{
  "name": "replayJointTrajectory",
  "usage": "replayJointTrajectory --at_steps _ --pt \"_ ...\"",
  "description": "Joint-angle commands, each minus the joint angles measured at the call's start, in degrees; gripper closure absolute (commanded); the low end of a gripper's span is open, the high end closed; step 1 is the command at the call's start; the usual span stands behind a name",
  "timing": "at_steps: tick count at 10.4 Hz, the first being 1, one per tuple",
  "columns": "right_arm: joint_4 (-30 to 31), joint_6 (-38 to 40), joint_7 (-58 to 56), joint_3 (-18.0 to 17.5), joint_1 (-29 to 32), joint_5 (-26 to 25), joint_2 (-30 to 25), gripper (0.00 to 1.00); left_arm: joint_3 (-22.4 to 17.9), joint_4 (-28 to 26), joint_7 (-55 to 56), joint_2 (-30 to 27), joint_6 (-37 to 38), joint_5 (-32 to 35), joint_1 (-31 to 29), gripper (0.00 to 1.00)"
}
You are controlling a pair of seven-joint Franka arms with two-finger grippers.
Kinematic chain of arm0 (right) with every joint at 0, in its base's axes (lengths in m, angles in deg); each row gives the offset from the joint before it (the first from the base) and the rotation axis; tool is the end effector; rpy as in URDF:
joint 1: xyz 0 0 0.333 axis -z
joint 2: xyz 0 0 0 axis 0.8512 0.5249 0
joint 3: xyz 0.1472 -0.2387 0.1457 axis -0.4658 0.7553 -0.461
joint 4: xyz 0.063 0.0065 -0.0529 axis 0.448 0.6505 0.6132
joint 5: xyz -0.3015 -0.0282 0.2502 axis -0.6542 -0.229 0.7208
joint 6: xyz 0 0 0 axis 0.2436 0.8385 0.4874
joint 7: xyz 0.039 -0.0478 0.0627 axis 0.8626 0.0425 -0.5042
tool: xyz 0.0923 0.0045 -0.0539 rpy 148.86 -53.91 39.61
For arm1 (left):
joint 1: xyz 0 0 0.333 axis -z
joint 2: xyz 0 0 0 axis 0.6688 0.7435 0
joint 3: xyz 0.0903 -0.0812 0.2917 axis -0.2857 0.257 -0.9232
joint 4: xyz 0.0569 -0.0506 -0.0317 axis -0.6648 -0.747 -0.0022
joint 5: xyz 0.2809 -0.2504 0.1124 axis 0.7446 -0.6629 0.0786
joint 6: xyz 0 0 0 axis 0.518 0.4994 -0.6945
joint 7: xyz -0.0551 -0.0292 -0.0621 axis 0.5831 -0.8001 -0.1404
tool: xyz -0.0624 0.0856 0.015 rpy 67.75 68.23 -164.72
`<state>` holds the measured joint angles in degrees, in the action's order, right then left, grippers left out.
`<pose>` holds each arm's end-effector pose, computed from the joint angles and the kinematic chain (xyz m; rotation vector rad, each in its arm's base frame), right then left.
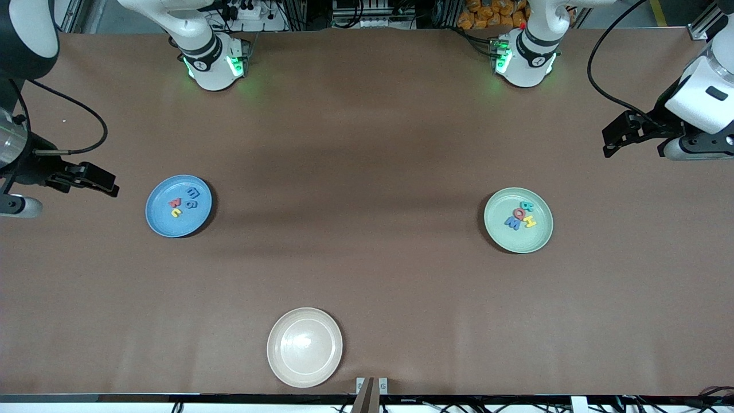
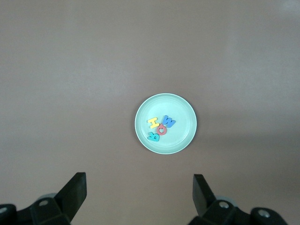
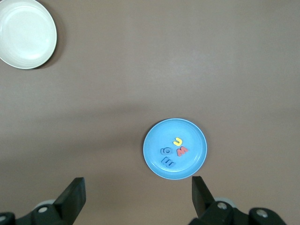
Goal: Sort upper and lower case letters into plates
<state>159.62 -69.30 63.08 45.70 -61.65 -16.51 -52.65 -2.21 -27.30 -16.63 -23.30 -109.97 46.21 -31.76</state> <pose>0.6062 0.0178 0.5963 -3.1260 0.1835 0.0398 0.5508 -0.0706 0.6335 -3.1145 0.0022 -0.0862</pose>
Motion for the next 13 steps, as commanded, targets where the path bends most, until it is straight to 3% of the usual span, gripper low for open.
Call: replayJointTrajectory --at_steps 1,7,11,13 --pt "-0.94 3.54 -0.15 -0.23 1.03 -0.58 -1.79 0.00 -0.01 1.15 -1.74 0.79 0.24 -1.48 -0.37 0.00" --pt "-0.77 1.88 -1.11 0.48 3.05 0.30 -3.92 0.00 -0.01 1.15 -1.74 1.14 0.24 -1.57 -0.37 0.00" --pt "4.66 0.57 -1.20 0.30 1.99 0.21 -8.12 0.00 -0.01 1.15 -1.74 1.06 0.24 -1.48 -0.37 0.00" --pt "4.60 0.29 -1.20 0.04 1.21 -0.14 -8.05 0.00 -0.01 1.24 -1.57 1.06 0.24 -1.48 -0.37 0.00"
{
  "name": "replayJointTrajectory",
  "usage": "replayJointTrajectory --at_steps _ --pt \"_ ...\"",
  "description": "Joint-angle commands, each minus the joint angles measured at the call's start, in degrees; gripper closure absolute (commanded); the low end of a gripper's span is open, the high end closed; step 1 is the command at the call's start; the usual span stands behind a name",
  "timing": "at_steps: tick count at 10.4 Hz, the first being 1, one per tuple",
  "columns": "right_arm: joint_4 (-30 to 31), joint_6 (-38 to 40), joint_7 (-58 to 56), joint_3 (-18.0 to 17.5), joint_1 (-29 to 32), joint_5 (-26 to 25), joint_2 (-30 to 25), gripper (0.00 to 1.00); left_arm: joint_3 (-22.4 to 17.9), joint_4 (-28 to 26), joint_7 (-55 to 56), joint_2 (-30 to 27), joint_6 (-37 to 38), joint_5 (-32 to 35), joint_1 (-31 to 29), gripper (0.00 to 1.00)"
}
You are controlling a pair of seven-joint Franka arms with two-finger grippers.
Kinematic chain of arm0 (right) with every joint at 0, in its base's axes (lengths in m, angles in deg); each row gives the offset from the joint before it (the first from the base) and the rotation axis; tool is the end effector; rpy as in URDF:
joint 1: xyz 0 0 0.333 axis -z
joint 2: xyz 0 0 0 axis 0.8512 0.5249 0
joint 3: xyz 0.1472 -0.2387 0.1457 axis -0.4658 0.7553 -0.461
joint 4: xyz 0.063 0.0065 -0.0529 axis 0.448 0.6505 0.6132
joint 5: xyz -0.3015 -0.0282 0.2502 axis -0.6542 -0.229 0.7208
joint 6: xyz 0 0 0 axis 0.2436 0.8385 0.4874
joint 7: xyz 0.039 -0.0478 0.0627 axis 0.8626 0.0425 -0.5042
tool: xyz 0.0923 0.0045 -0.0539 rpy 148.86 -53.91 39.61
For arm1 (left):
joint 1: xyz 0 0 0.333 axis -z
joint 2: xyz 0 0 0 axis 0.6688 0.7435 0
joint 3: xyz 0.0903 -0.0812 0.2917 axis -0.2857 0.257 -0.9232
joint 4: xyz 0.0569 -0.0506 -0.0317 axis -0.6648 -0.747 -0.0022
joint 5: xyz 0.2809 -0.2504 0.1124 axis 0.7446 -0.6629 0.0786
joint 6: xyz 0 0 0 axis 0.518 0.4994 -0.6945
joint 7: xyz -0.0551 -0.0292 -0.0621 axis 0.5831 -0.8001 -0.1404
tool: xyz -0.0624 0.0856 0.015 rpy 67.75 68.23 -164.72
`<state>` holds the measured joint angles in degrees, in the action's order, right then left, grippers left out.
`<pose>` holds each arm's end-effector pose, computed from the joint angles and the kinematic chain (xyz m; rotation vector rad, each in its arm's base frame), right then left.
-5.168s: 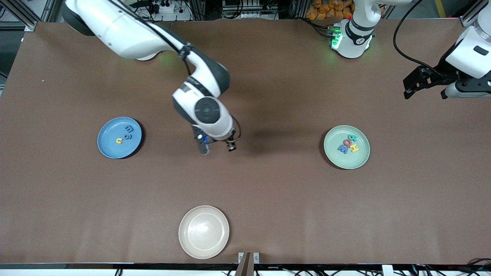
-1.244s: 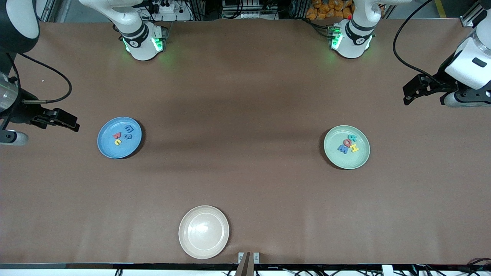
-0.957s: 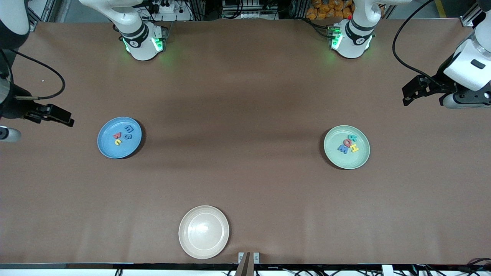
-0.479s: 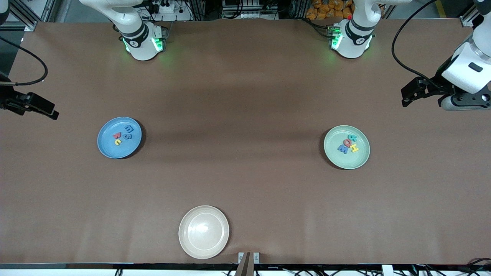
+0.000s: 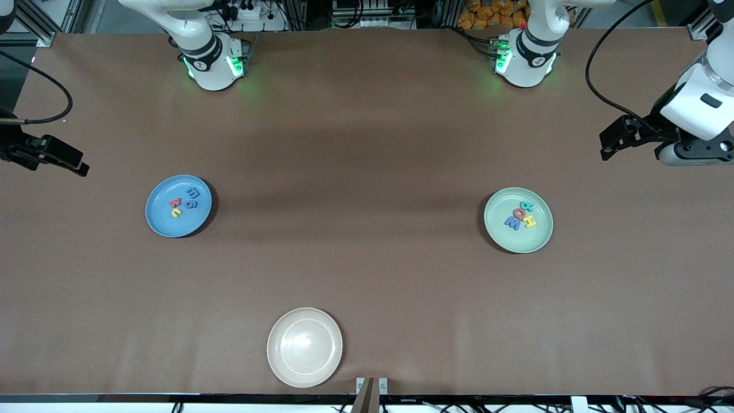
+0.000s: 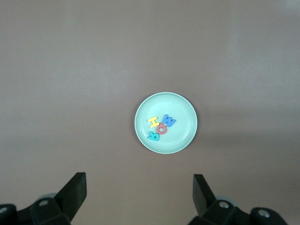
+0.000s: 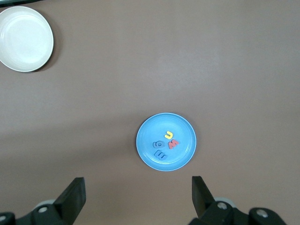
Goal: Sort upper and lower case letters into plates
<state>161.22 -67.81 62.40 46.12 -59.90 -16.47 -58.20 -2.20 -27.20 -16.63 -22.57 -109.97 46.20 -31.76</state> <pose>0.5756 -0.0055 0.6382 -3.1170 0.2228 -0.0273 0.5545 -0.0714 0.6273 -3.1131 0.0028 -0.0693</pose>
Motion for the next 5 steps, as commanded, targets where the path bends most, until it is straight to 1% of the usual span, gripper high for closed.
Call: replayJointTrajectory --at_steps 1,5 --pt "2.99 -1.02 -0.53 -0.47 -0.64 -0.27 -2.50 0.00 -0.02 1.14 -1.56 0.32 0.24 -1.48 -0.37 0.00" --pt "2.82 -1.29 -0.53 -0.47 -0.46 -0.36 -2.06 0.00 -0.02 1.14 -1.56 0.32 0.24 -1.39 -0.46 0.00"
